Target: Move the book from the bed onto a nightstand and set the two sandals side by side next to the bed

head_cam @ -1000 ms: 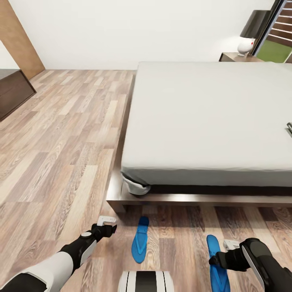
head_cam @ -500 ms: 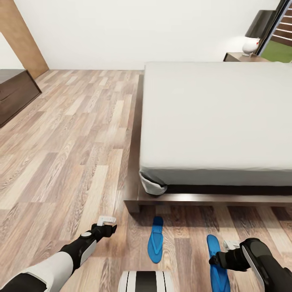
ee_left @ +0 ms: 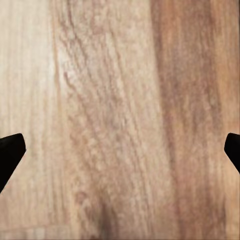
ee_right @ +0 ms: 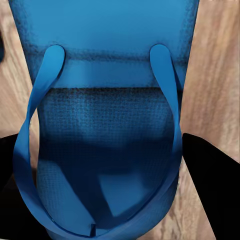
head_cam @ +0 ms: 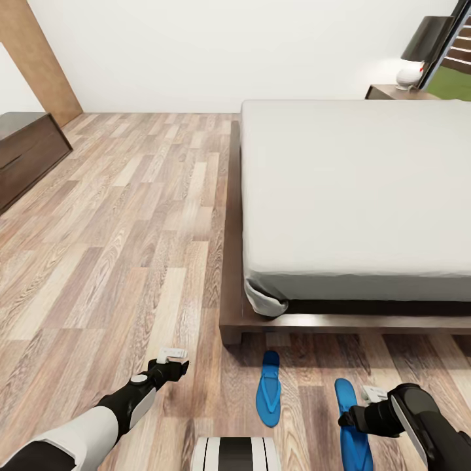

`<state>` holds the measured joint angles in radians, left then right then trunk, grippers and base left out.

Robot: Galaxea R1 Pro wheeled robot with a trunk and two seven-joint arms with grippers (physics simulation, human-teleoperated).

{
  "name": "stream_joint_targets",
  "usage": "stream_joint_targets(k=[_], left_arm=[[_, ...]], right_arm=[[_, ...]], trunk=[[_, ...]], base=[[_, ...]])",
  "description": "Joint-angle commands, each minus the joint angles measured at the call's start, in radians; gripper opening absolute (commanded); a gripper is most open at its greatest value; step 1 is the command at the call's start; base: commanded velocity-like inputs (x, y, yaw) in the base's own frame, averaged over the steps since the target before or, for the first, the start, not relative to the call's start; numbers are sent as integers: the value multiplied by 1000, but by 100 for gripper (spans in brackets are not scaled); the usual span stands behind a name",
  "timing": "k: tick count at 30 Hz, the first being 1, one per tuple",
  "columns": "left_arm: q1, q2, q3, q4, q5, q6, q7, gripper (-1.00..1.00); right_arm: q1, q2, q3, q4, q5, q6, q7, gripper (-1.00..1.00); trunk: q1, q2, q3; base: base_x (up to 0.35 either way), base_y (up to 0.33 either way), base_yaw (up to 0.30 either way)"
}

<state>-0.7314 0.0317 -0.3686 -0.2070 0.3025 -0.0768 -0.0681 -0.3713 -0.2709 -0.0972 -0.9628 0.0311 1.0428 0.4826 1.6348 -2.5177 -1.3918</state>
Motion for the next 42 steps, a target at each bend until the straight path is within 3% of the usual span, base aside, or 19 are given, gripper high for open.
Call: stream_joint_targets(k=[1, 12, 19, 32, 42], left_arm=[[-1, 1, -7, 1, 10, -6, -2, 100], [0, 1, -6, 3, 10, -33, 0, 100], [1, 2, -6, 6, 10, -34, 1, 100], [1, 2, -6, 8, 10, -35, 1, 100], [4, 2, -6, 6, 10, -34, 1, 100]], right_arm=[[-1, 0, -1, -1, 4, 4, 4, -100], [-6, 0, -1, 4, 5, 4, -17, -100], [-10, 6, -2, 4, 2, 4, -119, -100], [-15, 40, 0, 4, 5, 3, -137, -100], [-23, 44, -1, 6, 0, -41, -166, -100]], trunk=[[0, 0, -1], [0, 0, -1], [0, 0, -1], [0, 0, -1], [0, 0, -1]], base=[[2, 83, 0], [1, 19, 0], [0, 0, 0], [18, 65, 0], [4, 21, 0]])
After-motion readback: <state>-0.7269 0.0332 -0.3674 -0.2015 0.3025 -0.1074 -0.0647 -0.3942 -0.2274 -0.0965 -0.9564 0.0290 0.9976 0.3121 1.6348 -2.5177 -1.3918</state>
